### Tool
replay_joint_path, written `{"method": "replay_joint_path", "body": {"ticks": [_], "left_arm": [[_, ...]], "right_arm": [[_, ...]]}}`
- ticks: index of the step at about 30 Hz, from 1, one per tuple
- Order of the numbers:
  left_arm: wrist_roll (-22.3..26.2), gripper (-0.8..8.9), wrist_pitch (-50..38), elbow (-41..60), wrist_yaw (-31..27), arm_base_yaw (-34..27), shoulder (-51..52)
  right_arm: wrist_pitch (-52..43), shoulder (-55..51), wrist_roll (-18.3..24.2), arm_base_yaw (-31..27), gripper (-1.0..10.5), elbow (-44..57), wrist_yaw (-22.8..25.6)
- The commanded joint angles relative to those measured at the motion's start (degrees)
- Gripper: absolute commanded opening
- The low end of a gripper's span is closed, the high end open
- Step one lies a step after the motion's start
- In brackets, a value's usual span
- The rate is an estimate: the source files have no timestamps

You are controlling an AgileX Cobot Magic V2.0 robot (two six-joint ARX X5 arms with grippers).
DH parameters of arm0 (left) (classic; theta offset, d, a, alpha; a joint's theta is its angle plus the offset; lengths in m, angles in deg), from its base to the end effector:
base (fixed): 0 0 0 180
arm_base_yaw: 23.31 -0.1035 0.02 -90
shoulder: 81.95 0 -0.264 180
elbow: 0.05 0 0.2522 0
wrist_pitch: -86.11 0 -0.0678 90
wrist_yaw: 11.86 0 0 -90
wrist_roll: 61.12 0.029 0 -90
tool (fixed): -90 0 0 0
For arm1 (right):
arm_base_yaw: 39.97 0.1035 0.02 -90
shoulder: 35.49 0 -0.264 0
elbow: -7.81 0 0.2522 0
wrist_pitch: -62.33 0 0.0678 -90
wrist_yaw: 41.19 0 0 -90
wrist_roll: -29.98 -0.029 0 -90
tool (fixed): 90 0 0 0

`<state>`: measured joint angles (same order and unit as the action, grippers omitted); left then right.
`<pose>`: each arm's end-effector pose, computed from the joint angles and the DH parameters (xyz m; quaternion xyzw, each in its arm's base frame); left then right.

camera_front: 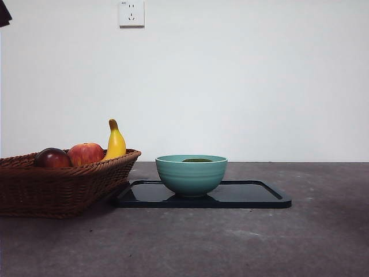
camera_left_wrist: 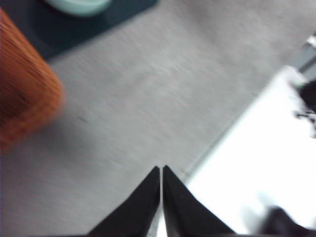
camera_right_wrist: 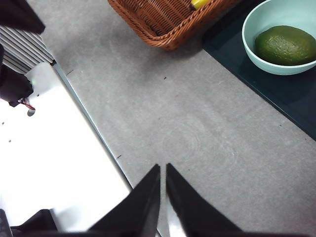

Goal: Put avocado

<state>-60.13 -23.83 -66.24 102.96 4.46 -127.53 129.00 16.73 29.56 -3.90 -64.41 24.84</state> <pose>0.1115 -0.0725 0.3093 0.0178 0.4146 -0.4060 0.8142 0.1224 0.1037 0.3298 -0.0388 0.3956 0.4579 0.7952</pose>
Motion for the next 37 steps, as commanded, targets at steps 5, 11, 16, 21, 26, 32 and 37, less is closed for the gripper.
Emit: {"method": "replay_joint_path", "body": {"ticks": [5, 11, 16, 21, 26, 32, 37], "left_arm": [[12.87, 0.08, -27.93, 5.66, -4.31, -11.87, 11.28], [12.37, 0.08, -54.1, 21.73, -11.39, -24.15, 25.22], [11.32, 0.08, -58.73, 33.0, -15.91, -29.48, 33.57], [9.84, 0.08, -58.42, 41.53, -16.44, -31.76, 39.21], [9.88, 0.08, -54.9, 46.27, -16.57, -32.0, 42.16], [9.88, 0.08, -50.77, 49.75, -17.99, -32.0, 44.74], [9.86, 0.08, -49.75, 51.78, -17.99, -32.0, 45.42]], "right_arm": [[-0.57, 0.46, -0.61, 0.55, 0.1, -0.37, -0.04], [-0.59, 0.46, -0.61, 0.55, 0.1, -0.37, -0.07], [-0.57, 0.46, -0.61, 0.55, 0.1, -0.37, -0.04], [-0.59, 0.46, -0.61, 0.55, 0.1, -0.37, -0.04], [-0.59, 0.46, -0.61, 0.55, 0.1, -0.37, -0.07], [-0.59, 0.46, -0.61, 0.55, 0.1, -0.37, -0.04], [-0.59, 0.46, -0.61, 0.55, 0.1, -0.37, -0.07]]}}
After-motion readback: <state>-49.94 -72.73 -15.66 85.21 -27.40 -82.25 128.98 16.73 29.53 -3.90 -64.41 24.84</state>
